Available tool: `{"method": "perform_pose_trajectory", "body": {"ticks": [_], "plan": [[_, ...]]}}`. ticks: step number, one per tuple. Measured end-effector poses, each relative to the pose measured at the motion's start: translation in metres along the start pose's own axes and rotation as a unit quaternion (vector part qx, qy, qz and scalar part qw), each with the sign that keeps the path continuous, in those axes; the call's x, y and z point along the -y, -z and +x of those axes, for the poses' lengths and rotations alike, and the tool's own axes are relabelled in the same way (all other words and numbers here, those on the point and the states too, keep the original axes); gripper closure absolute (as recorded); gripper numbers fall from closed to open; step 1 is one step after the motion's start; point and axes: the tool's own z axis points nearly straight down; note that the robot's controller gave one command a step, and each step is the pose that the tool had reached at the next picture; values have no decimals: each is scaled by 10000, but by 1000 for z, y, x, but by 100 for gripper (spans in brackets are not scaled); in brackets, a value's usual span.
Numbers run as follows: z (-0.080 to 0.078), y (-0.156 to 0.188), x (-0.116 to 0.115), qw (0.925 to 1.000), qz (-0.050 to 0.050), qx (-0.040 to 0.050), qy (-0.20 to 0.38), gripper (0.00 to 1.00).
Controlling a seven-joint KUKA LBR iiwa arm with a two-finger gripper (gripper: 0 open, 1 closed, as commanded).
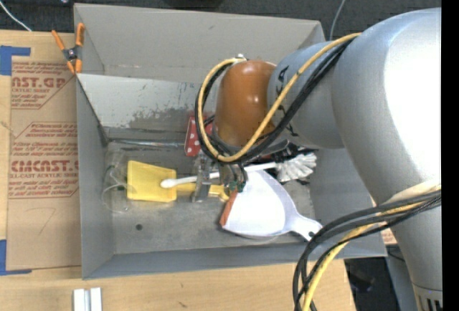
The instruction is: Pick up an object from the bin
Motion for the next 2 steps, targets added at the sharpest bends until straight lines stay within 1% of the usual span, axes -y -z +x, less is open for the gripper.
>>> {"method": "perform_pose_trajectory", "body": {"ticks": [1,2], "plan": [[3,20,0,10000,8,-39,0,100],[0,39,0,10000,-1,0,0,100]]}}
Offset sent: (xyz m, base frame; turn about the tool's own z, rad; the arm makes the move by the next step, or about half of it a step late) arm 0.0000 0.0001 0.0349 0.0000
